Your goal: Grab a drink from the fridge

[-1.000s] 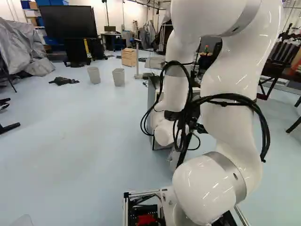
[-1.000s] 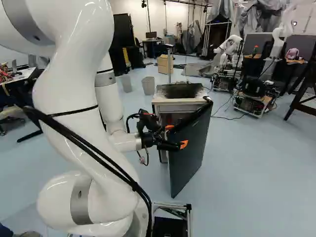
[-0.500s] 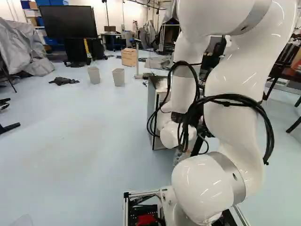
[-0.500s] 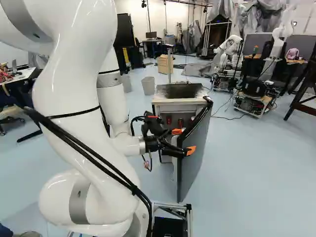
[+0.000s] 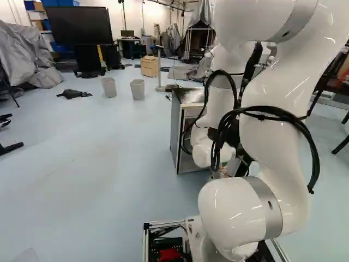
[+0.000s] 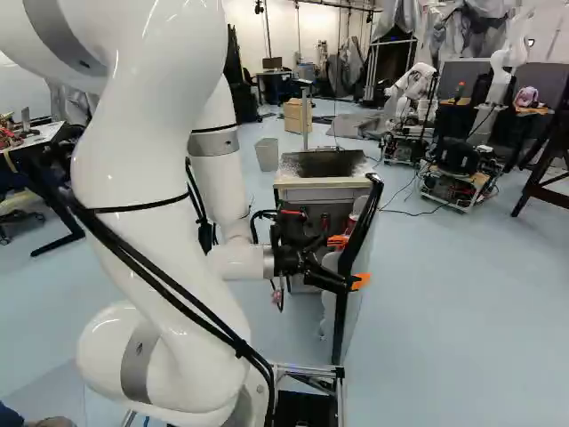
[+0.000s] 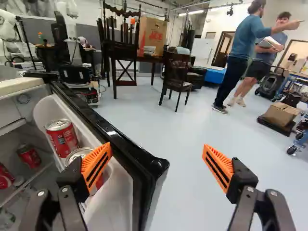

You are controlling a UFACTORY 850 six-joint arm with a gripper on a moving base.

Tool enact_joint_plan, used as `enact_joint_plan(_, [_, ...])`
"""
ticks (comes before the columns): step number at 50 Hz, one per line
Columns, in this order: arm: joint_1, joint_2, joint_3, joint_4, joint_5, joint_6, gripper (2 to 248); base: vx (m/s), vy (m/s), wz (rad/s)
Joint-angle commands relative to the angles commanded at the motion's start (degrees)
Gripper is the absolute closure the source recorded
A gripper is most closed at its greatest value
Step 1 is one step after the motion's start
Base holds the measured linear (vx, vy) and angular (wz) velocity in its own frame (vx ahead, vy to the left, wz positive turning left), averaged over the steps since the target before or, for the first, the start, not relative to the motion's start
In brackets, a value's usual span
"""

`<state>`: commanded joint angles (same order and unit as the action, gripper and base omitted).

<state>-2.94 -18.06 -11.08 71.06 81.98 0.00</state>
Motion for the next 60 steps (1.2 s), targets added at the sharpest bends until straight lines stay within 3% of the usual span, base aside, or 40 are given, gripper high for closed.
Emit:
enact_joint_plan(40, [-14.7, -4.4, -7.7, 0.0, 0.0, 0.0, 3, 0.000, 0.000, 0.000])
enact_joint_plan(60, [-20.9, -7.5, -13.1, 0.0, 0.0, 0.0, 3, 0.000, 0.000, 0.000])
